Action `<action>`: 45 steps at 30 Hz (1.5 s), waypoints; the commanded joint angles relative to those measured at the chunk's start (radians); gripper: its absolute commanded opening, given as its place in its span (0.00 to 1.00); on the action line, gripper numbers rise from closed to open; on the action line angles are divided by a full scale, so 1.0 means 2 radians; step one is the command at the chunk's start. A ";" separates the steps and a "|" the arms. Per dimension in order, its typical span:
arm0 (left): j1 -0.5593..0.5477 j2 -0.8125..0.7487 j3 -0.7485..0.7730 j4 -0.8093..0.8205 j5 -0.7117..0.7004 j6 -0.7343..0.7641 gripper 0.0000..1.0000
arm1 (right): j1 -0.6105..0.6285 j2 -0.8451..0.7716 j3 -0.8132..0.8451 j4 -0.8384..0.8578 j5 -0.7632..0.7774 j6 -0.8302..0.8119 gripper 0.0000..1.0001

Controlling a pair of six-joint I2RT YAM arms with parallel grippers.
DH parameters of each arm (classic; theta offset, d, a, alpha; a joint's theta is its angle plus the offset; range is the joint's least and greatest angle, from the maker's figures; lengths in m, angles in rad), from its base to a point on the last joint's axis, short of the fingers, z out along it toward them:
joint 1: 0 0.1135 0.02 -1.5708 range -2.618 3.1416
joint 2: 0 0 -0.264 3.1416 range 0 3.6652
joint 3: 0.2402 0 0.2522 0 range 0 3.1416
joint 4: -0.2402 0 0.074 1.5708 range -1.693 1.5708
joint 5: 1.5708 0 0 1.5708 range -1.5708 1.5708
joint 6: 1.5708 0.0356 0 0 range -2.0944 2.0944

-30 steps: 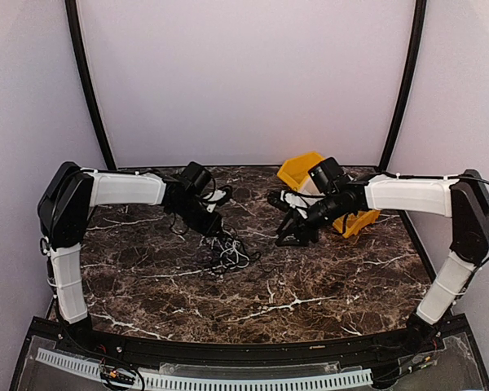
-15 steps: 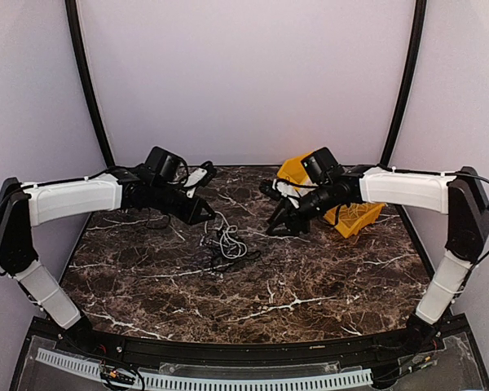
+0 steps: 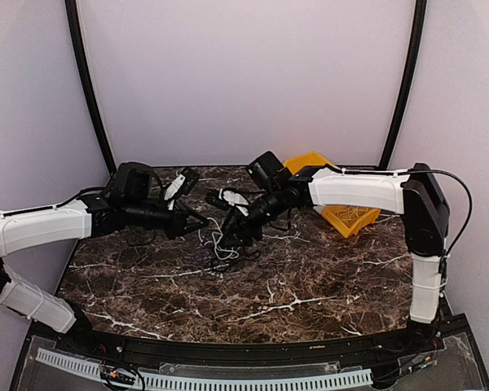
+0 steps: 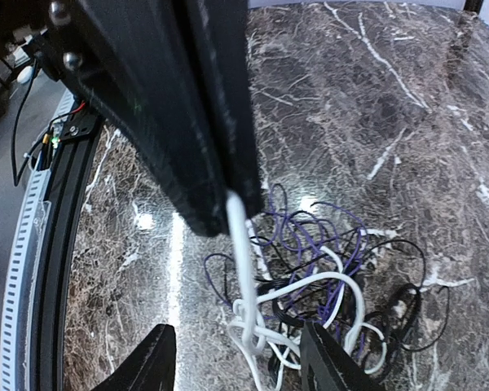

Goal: Untangle the cables

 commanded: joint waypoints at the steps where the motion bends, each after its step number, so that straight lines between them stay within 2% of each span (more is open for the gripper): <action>1: 0.000 -0.035 -0.021 0.052 0.013 -0.006 0.00 | 0.013 0.008 0.018 -0.005 0.001 -0.007 0.54; 8: 0.000 -0.044 -0.029 0.054 0.013 0.000 0.00 | 0.014 0.006 -0.010 -0.017 0.013 -0.063 0.58; 12: 0.000 -0.047 -0.028 0.055 0.010 0.001 0.00 | 0.014 -0.005 -0.028 -0.003 0.032 -0.072 0.50; 18: 0.000 -0.066 -0.023 0.049 -0.003 0.004 0.00 | 0.013 -0.006 -0.047 0.012 0.047 -0.071 0.45; 21: 0.000 -0.091 -0.019 0.047 -0.019 0.006 0.00 | 0.013 -0.003 -0.064 0.031 0.048 -0.068 0.40; 27: 0.000 -0.135 -0.008 0.038 -0.044 0.000 0.00 | 0.013 0.019 -0.084 0.068 0.059 -0.047 0.42; 28: 0.000 -0.140 -0.006 0.037 -0.048 0.000 0.00 | 0.013 0.023 -0.086 0.073 0.058 -0.045 0.40; 30: 0.000 -0.157 -0.002 0.032 -0.061 -0.002 0.00 | 0.012 0.032 -0.088 0.078 0.054 -0.038 0.21; 32: 0.000 -0.168 0.005 0.028 -0.075 -0.002 0.00 | 0.013 0.039 -0.090 0.085 0.051 -0.028 0.07; 37: 0.000 -0.184 0.036 0.020 -0.121 -0.003 0.00 | 0.013 0.047 -0.097 0.095 0.054 -0.018 0.01; 42: 0.000 -0.189 0.136 -0.005 -0.219 0.006 0.00 | 0.013 0.060 -0.104 0.096 0.057 -0.016 0.00; 45: 0.000 -0.189 0.198 -0.010 -0.252 0.025 0.00 | 0.013 0.062 -0.109 0.100 0.057 -0.014 0.00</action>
